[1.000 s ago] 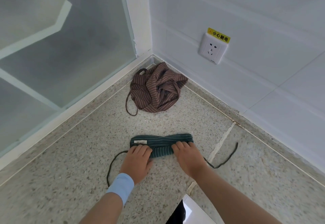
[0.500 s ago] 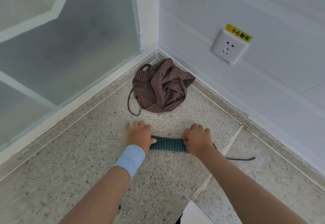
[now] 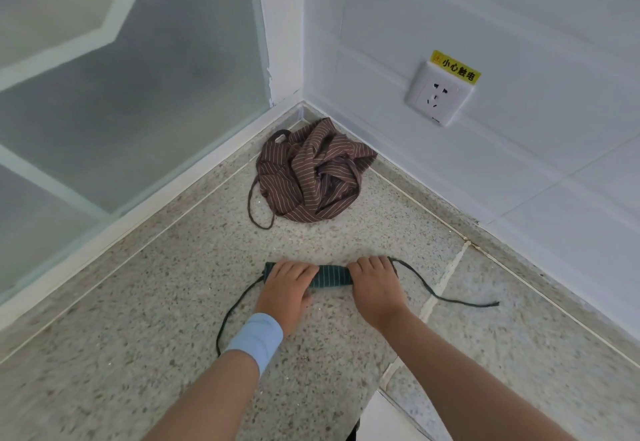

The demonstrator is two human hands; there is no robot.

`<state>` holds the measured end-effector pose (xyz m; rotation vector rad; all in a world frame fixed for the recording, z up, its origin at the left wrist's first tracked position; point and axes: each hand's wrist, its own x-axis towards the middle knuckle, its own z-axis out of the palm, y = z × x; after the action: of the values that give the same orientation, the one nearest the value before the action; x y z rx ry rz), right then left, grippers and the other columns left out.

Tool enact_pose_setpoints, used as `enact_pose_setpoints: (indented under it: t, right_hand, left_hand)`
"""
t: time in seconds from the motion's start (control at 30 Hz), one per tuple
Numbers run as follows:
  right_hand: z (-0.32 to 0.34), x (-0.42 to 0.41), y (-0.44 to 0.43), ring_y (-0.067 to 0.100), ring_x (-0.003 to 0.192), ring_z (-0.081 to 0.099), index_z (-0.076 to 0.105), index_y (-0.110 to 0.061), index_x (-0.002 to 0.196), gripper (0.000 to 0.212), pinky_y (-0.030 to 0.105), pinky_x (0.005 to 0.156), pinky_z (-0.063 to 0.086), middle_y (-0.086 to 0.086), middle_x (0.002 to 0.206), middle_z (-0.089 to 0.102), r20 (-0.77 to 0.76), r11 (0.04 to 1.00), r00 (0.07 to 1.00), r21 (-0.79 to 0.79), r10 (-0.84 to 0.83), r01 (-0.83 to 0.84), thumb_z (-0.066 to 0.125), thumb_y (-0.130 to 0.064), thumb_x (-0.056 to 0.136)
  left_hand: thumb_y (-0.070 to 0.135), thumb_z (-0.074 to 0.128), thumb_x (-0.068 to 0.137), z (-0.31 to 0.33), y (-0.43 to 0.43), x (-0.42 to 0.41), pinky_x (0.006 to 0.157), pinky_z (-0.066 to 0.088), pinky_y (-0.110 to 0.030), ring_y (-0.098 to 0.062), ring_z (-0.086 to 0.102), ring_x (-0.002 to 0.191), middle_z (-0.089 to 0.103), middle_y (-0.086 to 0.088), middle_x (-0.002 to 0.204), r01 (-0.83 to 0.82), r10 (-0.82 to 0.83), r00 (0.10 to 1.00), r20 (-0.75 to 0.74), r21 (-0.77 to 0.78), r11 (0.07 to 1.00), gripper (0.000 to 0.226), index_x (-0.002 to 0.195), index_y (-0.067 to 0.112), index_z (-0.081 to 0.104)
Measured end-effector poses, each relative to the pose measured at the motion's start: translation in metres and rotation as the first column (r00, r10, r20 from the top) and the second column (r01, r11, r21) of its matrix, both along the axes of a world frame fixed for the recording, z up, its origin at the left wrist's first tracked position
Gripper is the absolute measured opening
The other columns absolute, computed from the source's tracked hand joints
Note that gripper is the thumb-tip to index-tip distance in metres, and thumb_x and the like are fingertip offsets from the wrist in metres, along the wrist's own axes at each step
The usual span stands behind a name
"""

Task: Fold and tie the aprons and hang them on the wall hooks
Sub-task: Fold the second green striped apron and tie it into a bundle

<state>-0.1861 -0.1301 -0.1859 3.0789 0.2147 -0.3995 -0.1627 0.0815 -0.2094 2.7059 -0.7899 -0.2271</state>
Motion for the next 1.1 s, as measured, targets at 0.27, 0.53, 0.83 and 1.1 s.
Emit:
enact_pose_setpoints:
  t: [0.27, 0.53, 0.83, 1.1]
  right_hand:
    - [0.071, 0.001, -0.031, 0.016, 0.102, 0.059, 0.064, -0.027, 0.12, 0.027, 0.028, 0.083, 0.049, -0.004, 0.112, 0.064, -0.479, 0.919, 0.877, 0.33, -0.035, 0.217, 0.058, -0.024, 0.094]
    - [0.102, -0.061, -0.035, 0.027, 0.137, 0.047, 0.059, -0.021, 0.136, 0.052, 0.051, 0.117, 0.03, 0.005, 0.142, 0.055, 0.422, 0.852, 0.905, 0.455, 0.05, -0.259, 0.066, -0.003, 0.087]
    - [0.179, -0.088, -0.002, 0.012, 0.112, 0.051, 0.049, -0.028, 0.129, 0.048, 0.038, 0.1, 0.045, -0.007, 0.121, 0.053, 0.454, 0.809, 0.885, 0.557, -0.107, -0.188, 0.068, -0.027, 0.085]
    - [0.29, -0.077, -0.005, 0.015, 0.079, 0.073, 0.076, -0.019, 0.093, 0.015, 0.04, 0.077, 0.061, -0.002, 0.086, 0.077, -0.126, 0.299, 0.899, 0.916, -0.419, 0.267, 0.078, -0.01, 0.081]
  left_hand:
    - [0.019, 0.064, 0.089, 0.061, -0.004, -0.007, 0.082, 0.047, -0.024, -0.013, 0.057, 0.1, 0.06, 0.007, 0.112, -0.079, 0.043, 0.789, -0.613, -0.032, 0.996, 0.039, 0.126, 0.027, 0.059]
    - [0.022, 0.071, 0.076, 0.134, 0.005, -0.036, 0.102, 0.048, -0.042, -0.022, 0.064, 0.102, 0.068, -0.007, 0.115, -0.464, -0.092, 0.248, -0.964, -0.202, 0.863, 0.051, 0.127, 0.022, 0.063]
    - [0.007, 0.059, 0.093, 0.227, -0.004, -0.065, 0.071, 0.052, -0.031, -0.019, 0.061, 0.076, 0.065, -0.008, 0.087, -0.602, -0.337, 0.296, -0.894, -0.449, 0.66, 0.029, 0.122, 0.009, 0.06]
    - [0.02, 0.079, 0.075, 0.287, -0.035, -0.062, 0.1, 0.049, -0.053, -0.039, 0.062, 0.114, 0.06, -0.025, 0.128, -0.61, -0.312, 0.626, -0.714, -0.699, 0.373, 0.069, 0.135, 0.009, 0.046]
